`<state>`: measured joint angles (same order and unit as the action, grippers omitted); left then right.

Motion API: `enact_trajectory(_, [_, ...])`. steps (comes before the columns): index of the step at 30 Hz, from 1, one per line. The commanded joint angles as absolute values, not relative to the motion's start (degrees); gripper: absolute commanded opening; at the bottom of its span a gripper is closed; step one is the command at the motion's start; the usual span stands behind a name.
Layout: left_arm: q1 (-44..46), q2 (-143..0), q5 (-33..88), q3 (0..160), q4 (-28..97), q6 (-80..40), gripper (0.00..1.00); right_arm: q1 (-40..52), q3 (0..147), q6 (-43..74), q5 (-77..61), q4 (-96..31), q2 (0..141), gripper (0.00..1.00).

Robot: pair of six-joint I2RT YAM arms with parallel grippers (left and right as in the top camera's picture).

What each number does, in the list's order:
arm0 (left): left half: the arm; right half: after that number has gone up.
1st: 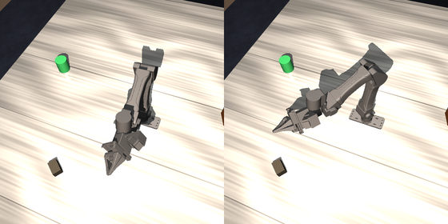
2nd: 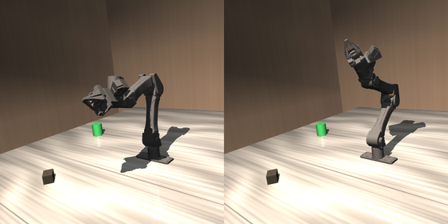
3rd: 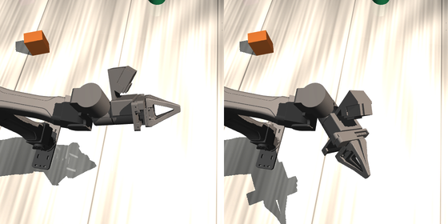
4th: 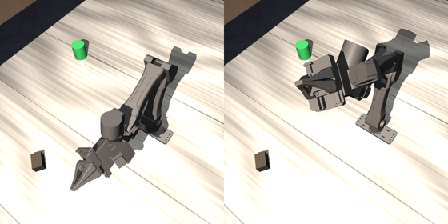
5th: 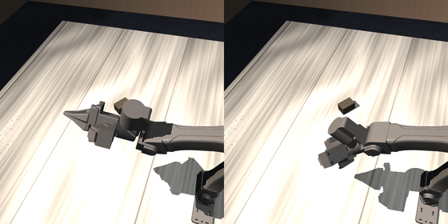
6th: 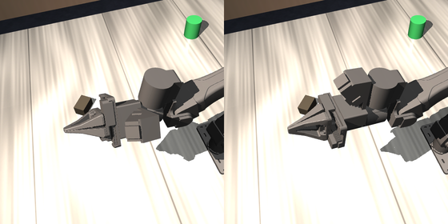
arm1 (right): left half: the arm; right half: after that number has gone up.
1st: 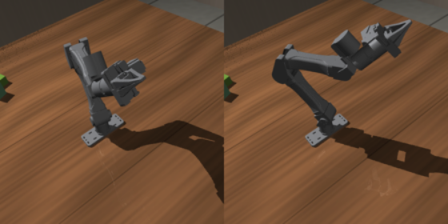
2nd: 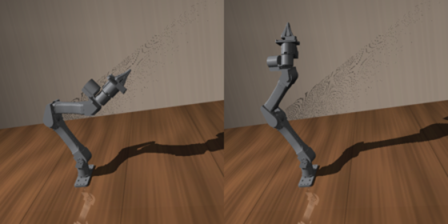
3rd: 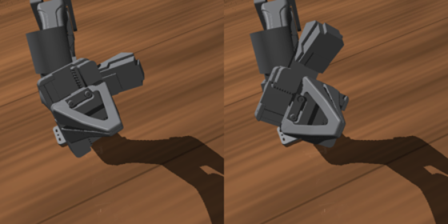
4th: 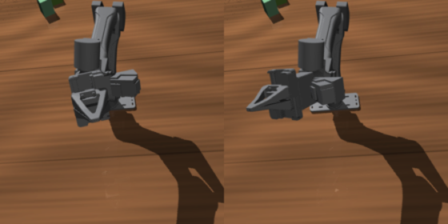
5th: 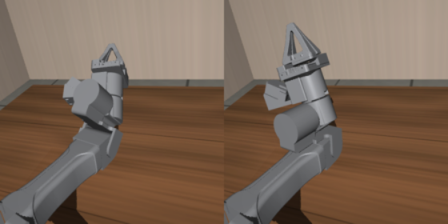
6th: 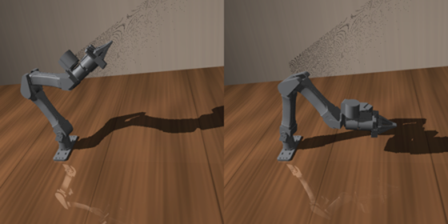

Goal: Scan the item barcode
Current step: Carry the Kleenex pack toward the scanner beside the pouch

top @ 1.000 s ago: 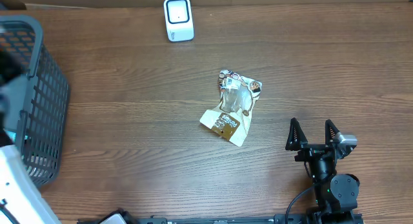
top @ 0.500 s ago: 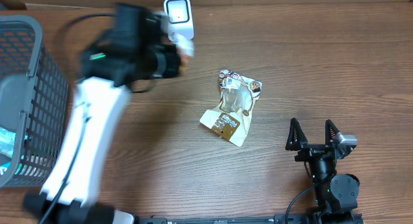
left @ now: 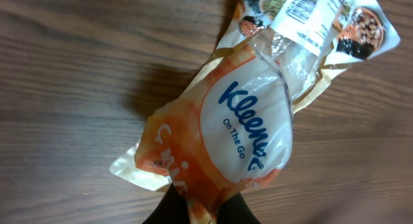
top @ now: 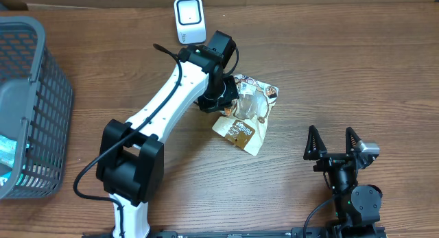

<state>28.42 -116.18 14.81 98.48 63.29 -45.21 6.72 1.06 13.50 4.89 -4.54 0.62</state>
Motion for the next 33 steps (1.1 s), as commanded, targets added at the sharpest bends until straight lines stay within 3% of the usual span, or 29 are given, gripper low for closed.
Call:
enact_trajectory(1, [28.60, -116.55, 16.05, 98.48, 63.44, -48.84, 0.04, 6.35, 0.45, 13.43, 5.04, -4.29, 0.16, 1.00])
enact_trajectory(9, [28.51, -116.53, 14.41, 98.48, 63.59, -48.69, 0.12, 6.35, 0.45, 13.43, 5.04, -4.29, 0.16, 1.00])
enact_trajectory(12, [28.47, -116.53, 14.44, 98.48, 63.42, -49.78, 0.24, 6.35, 0.45, 13.43, 5.04, -4.29, 0.16, 1.00])
enact_trajectory(13, [28.47, -116.53, 14.44, 98.48, 63.35, -50.00, 0.34, 6.35, 0.45, 13.43, 5.04, -4.29, 0.16, 1.00])
enact_trajectory(14, [28.49, -116.53, 14.48, 98.48, 63.16, -49.98, 0.50, 6.35, 0.45, 13.43, 5.04, -4.29, 0.16, 1.00])
enact_trajectory(15, [28.49, -116.53, 14.61, 98.48, 63.09, -49.93, 0.73, 6.35, 0.45, 13.43, 5.04, -4.29, 0.16, 1.00])
enact_trajectory(16, [28.49, -116.53, 14.79, 98.48, 63.02, -49.80, 0.87, 6.35, 0.45, 13.43, 5.04, -4.29, 0.16, 1.00])
enact_trajectory(19, [28.49, -116.46, 15.14, 98.52, 63.00, -48.42, 1.00, 6.35, 0.45, 13.43, 5.04, -4.29, 0.16, 1.00])
enact_trajectory(33, [23.77, -104.51, 9.45, 105.30, 69.17, -38.02, 1.00, 6.35, 0.45, 13.43, 5.04, -4.29, 0.16, 1.00])
